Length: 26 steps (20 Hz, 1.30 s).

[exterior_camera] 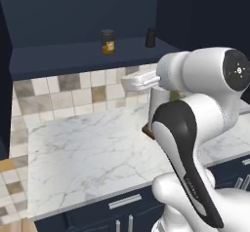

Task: Collect the turmeric, mayonnaise, and shaker from the cabinet and place them next to the stove.

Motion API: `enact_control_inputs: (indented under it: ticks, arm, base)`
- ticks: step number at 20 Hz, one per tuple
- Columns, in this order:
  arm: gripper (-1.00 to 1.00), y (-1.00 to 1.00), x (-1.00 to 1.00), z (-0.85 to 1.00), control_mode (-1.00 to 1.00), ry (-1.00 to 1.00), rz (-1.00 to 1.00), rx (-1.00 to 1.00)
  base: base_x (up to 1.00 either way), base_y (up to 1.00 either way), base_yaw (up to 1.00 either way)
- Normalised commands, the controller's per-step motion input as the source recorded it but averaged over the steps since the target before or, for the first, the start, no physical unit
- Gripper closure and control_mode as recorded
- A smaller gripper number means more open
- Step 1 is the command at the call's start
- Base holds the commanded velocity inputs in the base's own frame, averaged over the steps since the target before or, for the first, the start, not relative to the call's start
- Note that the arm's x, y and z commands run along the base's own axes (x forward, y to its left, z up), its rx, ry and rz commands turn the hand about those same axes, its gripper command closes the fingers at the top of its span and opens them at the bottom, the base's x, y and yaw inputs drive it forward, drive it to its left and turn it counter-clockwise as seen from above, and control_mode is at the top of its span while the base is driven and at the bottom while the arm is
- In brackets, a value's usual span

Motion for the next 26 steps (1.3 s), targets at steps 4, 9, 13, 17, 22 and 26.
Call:
enact_control_inputs:
  ticks: [4,9,13,17,22,26]
  arm:
    - [-1.0,0.0,0.41,0.41,-1.0,-0.07,-0.12,0.01]
    - [-1.0,0.0,0.32,0.2,-1.0,0.0,-0.15,0.0]
    - [-1.0,-0.09,0.25,0.04,-1.0,0.0,-0.11,0.03]
    - [-1.0,-0.02,0.33,0.0,-1.0,0.0,-0.08,0.02]
    - [-1.0,0.0,0.47,0.01,-1.0,0.01,-0.06,0.01]
    - [-1.0,0.05,0.56,0.0,-1.0,0.01,-0.01,0.02]
  base:
    - [0.0,0.0,0.0]
    - [0.0,0.0,0.0]
    - [0.0,0.0,0.0]
    - [0.0,0.0,0.0]
    - [0.0,0.0,0.0]
    - [0.0,0.0,0.0]
